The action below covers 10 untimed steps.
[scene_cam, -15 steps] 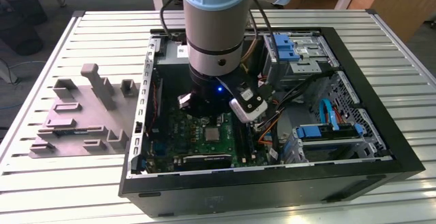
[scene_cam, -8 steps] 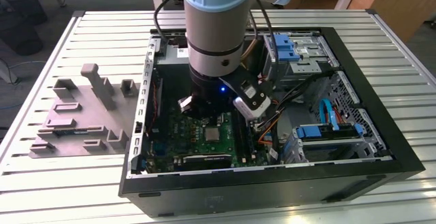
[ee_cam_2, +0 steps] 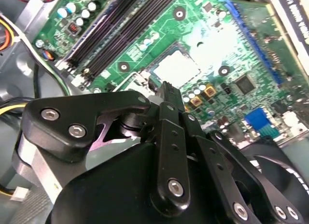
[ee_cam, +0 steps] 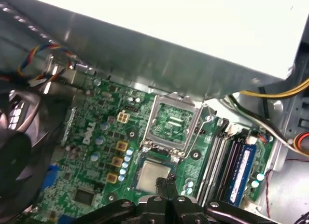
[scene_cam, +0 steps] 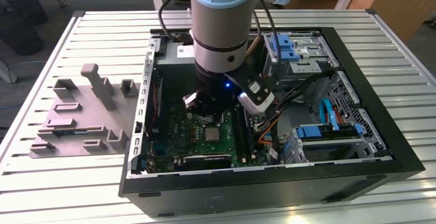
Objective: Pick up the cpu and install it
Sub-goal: 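Close the cpu cover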
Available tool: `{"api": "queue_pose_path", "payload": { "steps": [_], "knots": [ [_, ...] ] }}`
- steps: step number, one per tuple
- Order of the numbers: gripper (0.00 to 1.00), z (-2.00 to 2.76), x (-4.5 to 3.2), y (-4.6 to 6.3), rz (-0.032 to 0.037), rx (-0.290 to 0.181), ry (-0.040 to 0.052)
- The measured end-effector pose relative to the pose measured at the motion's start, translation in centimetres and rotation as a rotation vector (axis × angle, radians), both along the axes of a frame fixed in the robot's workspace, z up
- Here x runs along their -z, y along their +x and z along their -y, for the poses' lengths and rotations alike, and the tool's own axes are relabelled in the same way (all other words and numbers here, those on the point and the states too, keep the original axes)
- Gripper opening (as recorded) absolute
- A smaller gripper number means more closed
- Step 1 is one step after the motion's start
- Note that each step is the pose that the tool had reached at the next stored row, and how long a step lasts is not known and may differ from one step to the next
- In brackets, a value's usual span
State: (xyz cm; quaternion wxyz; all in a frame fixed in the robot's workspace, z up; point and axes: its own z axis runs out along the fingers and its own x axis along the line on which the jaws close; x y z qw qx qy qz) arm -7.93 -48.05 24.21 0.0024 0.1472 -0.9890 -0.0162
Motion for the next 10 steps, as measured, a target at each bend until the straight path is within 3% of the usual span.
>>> {"api": "queue_pose_path", "payload": {
  "steps": [8, 10],
  "knots": [
    [0.11, -1.38, 0.12, 0.7, 0.0001, -0.003, 0.0000],
    [0.11, -1.49, 0.14, 0.7, 0.0000, -0.018, 0.0000]
  ]
}}
